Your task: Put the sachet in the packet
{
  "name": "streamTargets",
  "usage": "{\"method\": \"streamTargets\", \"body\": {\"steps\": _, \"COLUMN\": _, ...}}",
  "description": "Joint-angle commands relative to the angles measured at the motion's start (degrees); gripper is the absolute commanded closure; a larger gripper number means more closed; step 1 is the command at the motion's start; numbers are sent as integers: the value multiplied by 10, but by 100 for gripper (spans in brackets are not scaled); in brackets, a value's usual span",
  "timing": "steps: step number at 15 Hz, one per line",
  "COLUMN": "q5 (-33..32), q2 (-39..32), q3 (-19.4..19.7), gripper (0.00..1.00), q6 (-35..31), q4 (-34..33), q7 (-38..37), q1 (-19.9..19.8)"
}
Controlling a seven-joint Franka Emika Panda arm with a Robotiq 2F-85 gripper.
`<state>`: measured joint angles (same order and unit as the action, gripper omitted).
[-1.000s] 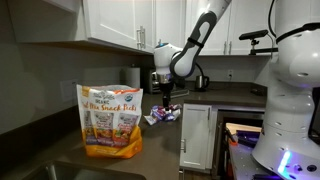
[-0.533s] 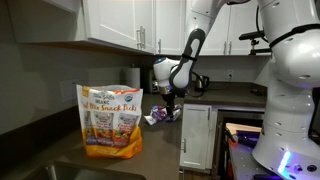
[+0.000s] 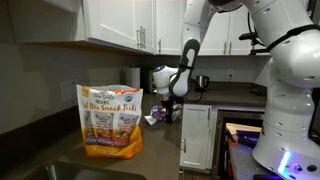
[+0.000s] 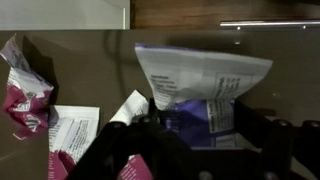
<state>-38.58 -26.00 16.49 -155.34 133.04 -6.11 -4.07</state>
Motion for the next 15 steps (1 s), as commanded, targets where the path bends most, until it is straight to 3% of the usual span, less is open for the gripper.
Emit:
{"method": "streamTargets", "body": {"steps": 1, "q5": -44, "q2": 10, "q3": 31, "gripper": 58, "q6": 2, "q4": 4, "q7": -32, "q1": 33}}
{"method": "streamTargets", "body": {"steps": 4, "q5": -66, "q2": 49, "q3": 37, "gripper": 76, "q6": 45, "q4": 23, "q7": -40, "q1": 50}}
{"method": "streamTargets", "body": {"steps": 7, "q5": -73, "q2": 121, "q3": 20, "gripper": 91, "q6": 127, "q4": 56, "q7": -24, "q1": 52}}
{"method": "streamTargets", "body": {"steps": 11, "q5": -47, "q2": 247, "q3": -29, "gripper": 90, "q6": 247, "q4": 107, "q7": 27, "q1": 36}}
{"method": "streamTargets", "body": {"steps": 15, "q5": 0, "q2": 382, "q3": -71, "gripper": 91, "q6": 318, "q4": 145, "q7": 97, "q1": 29}}
